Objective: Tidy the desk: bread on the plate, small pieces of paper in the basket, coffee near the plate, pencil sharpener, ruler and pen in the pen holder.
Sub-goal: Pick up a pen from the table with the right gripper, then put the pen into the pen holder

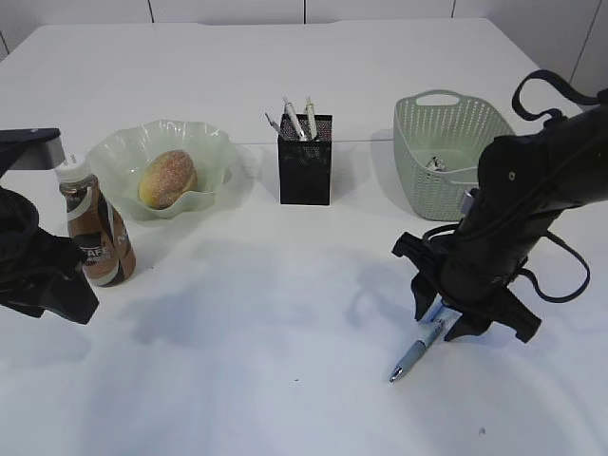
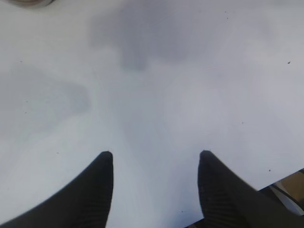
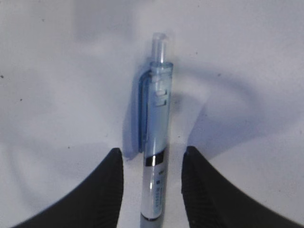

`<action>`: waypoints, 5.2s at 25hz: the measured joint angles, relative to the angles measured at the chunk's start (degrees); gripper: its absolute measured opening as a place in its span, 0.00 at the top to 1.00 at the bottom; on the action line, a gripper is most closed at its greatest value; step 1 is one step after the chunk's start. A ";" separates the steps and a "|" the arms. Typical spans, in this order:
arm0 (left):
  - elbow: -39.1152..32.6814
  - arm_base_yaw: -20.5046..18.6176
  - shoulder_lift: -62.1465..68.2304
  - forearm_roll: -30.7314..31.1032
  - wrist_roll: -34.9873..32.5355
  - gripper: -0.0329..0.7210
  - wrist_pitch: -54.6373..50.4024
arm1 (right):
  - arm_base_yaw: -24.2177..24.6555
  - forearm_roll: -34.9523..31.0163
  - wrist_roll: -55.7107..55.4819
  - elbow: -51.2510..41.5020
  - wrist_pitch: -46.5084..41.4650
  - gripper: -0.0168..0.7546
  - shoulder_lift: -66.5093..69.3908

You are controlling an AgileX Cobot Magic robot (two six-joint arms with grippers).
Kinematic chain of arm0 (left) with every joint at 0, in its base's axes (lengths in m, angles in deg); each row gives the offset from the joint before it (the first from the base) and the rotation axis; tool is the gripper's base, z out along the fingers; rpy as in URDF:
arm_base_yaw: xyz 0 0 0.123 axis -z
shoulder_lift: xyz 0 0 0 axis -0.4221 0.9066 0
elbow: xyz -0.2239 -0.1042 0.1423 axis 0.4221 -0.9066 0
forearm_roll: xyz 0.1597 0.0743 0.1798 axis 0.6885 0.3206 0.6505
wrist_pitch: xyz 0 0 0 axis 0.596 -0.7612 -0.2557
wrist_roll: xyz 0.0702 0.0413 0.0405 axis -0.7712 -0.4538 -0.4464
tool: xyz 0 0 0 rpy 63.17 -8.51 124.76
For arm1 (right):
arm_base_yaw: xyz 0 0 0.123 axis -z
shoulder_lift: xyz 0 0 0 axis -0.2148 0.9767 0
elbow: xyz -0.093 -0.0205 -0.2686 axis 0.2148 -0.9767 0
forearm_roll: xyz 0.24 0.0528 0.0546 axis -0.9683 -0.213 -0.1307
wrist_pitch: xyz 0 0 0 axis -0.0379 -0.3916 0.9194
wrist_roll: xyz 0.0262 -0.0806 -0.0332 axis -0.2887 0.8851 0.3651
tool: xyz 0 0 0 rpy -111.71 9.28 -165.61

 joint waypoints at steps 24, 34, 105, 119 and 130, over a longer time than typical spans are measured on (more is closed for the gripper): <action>0.00 0.00 0.00 0.00 0.00 0.43 1.21 | 1.15 -2.69 1.47 0.00 1.25 0.82 0.95; 0.00 0.00 0.00 0.00 0.00 0.43 1.21 | 1.26 -1.28 1.52 0.00 1.25 0.86 0.95; 0.00 0.00 0.00 0.00 0.09 0.43 5.25 | 0.76 0.12 54.07 33.37 13.51 0.86 1.95; 0.00 0.00 0.00 0.00 0.09 0.43 8.06 | -2.13 3.11 54.33 33.37 35.24 0.86 7.01; 0.00 0.00 0.00 0.00 0.09 0.43 8.55 | -2.68 5.36 54.43 33.37 44.76 0.86 12.12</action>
